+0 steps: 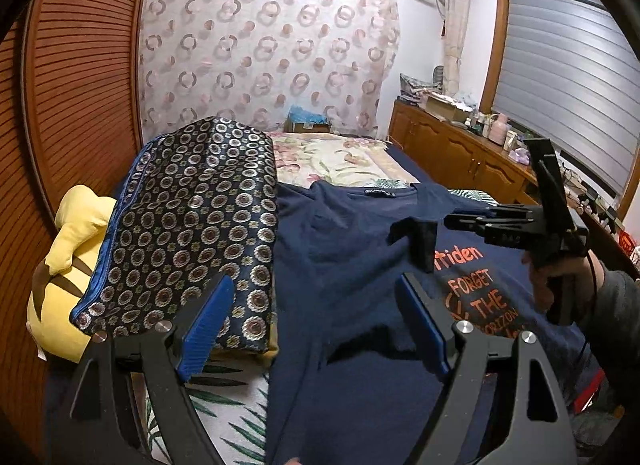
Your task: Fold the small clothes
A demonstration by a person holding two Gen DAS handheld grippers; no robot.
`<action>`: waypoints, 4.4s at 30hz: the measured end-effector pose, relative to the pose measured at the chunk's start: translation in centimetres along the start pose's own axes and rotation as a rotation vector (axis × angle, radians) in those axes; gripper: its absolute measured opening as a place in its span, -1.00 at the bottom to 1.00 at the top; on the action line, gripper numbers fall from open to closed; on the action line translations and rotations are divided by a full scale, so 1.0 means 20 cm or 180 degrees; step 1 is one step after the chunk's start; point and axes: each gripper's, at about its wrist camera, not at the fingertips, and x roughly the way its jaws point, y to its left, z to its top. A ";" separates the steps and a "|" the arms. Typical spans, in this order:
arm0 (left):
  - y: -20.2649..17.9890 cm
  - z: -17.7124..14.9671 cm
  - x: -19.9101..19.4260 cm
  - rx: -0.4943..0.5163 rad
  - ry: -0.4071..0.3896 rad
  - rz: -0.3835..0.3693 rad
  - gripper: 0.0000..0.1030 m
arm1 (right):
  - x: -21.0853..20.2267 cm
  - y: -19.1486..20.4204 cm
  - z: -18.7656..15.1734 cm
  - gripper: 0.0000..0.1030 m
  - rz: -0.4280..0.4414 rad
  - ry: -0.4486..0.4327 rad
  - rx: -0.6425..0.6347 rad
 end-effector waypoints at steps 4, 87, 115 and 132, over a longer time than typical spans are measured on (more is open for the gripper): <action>-0.05 0.03 0.04 0.0056 0.0023 0.0005 0.62 | 0.00 -0.03 0.04 -0.09 -0.0163 0.0005 -0.0020; -0.41 -0.22 0.53 0.0595 0.0996 0.0062 0.94 | -0.29 -0.41 -0.40 0.62 -0.0576 0.0063 0.0244; -0.46 -0.18 0.37 0.0538 0.0563 0.0115 0.94 | -0.36 -1.14 -0.76 -0.05 -0.0220 0.0202 0.1424; -0.52 -0.15 0.26 0.0429 0.0195 -0.0079 0.94 | -0.44 -0.84 -0.63 -0.92 -0.0251 -0.0313 0.0836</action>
